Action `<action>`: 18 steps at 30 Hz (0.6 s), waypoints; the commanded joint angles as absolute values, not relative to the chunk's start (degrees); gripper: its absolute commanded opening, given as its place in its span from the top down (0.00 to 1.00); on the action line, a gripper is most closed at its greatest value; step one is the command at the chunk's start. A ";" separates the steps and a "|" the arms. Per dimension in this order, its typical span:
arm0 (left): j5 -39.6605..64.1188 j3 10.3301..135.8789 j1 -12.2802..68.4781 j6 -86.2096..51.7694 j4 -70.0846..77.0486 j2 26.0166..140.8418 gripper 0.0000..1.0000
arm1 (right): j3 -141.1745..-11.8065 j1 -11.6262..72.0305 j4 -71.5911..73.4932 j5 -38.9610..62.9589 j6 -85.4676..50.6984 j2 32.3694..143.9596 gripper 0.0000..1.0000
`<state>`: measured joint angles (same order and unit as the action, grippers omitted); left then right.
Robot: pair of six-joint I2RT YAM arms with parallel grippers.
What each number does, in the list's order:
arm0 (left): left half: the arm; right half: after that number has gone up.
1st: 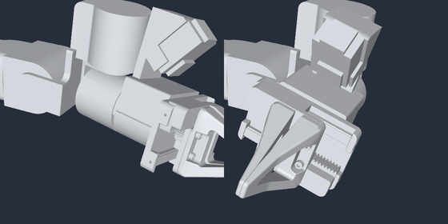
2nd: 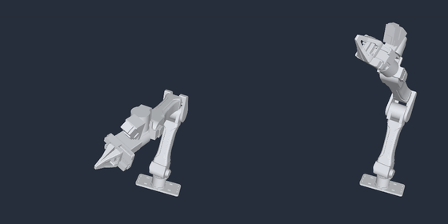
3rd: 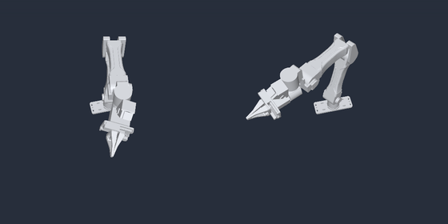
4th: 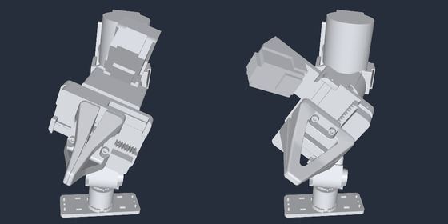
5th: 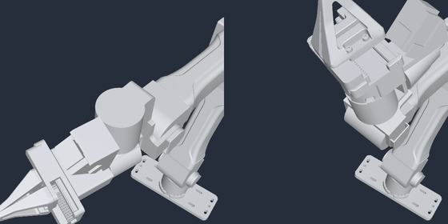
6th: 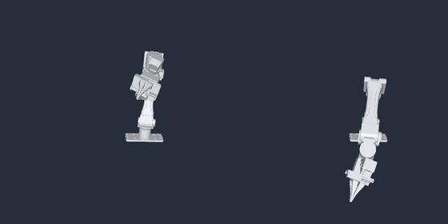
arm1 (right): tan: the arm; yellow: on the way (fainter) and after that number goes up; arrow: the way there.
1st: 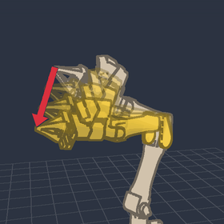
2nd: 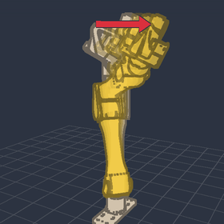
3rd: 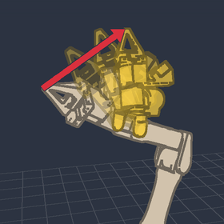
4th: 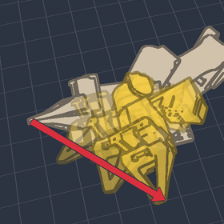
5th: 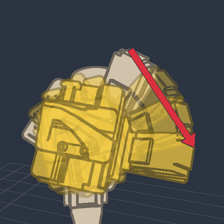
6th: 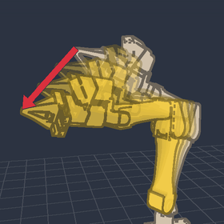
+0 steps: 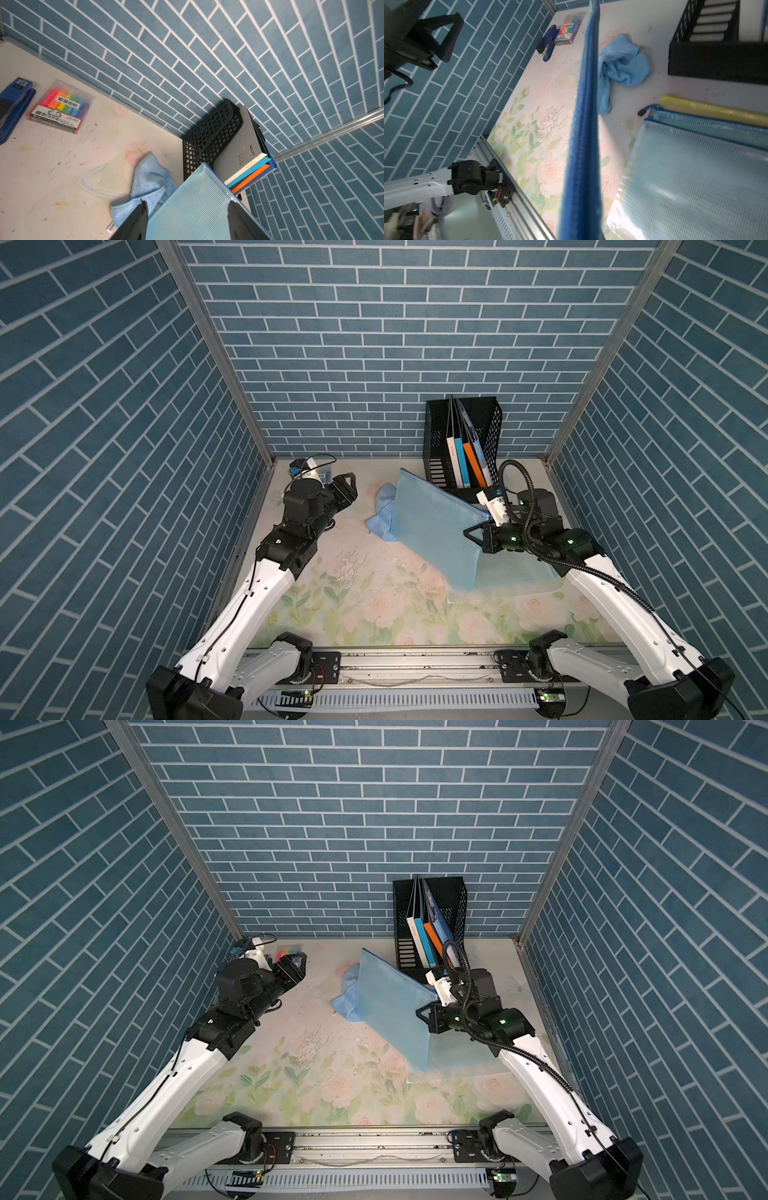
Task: Wipe the document bag
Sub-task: Adjust the document bag.
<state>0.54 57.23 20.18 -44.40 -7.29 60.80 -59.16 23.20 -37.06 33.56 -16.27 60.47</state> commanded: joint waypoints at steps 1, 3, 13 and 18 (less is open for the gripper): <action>6.92 55.91 19.78 -40.69 -5.34 63.26 0.34 | -60.12 20.47 -45.57 43.86 -17.70 61.17 1.00; 7.93 54.91 19.78 -39.37 -4.81 64.47 0.34 | -60.45 19.43 -45.98 45.25 -17.64 61.00 1.00; 14.09 52.15 19.73 -34.11 -4.62 72.59 0.34 | -61.45 17.49 -47.12 56.03 -22.20 59.36 1.00; 16.66 50.74 19.78 -33.92 -1.65 75.79 0.34 | -61.65 17.40 -63.09 45.30 -16.90 59.71 1.00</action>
